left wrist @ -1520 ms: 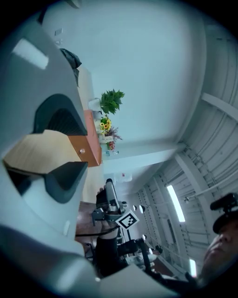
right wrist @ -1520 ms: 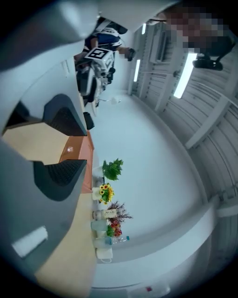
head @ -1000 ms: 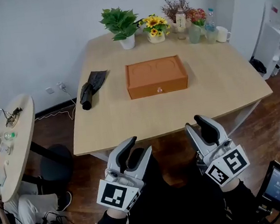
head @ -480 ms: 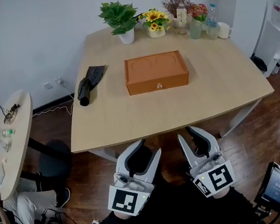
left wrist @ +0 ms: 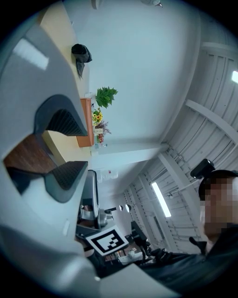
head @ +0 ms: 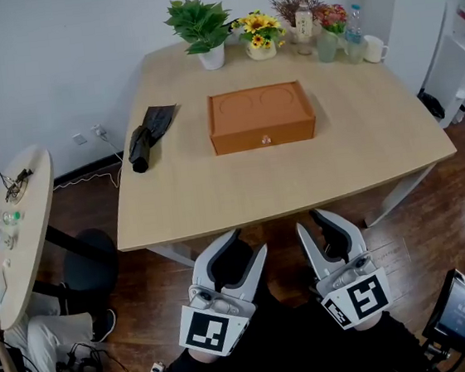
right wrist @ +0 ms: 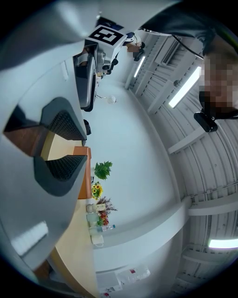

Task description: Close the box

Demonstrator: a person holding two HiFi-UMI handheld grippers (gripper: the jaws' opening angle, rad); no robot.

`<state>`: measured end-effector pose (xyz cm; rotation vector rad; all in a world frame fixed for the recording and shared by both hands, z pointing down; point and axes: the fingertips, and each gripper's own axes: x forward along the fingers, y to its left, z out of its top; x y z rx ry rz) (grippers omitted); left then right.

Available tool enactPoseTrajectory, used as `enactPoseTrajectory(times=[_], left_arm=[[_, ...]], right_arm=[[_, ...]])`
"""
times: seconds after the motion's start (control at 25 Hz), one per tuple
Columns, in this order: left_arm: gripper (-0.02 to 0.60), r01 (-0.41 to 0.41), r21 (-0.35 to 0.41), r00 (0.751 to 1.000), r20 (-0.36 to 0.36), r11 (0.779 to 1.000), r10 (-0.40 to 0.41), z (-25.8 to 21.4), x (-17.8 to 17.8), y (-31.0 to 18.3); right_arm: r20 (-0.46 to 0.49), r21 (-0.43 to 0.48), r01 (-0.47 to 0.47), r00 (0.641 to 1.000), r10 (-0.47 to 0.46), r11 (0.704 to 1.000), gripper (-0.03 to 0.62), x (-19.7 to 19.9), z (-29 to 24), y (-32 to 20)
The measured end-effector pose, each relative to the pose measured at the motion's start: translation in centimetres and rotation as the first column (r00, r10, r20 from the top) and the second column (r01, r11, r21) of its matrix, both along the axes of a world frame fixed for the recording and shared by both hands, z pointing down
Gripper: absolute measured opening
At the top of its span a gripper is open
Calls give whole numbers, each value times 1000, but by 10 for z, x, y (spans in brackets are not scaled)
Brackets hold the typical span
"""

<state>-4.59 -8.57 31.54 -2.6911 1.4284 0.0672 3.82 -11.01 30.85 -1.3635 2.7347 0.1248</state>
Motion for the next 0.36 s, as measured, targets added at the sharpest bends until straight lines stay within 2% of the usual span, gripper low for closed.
enactPoseTrajectory(times=[0.36], left_arm=[[150,-1,-13,1000,12,1000,1,5,2,-2]], right_arm=[[-3,-4,7,1000,-8,1000,101,-1,3,-1]])
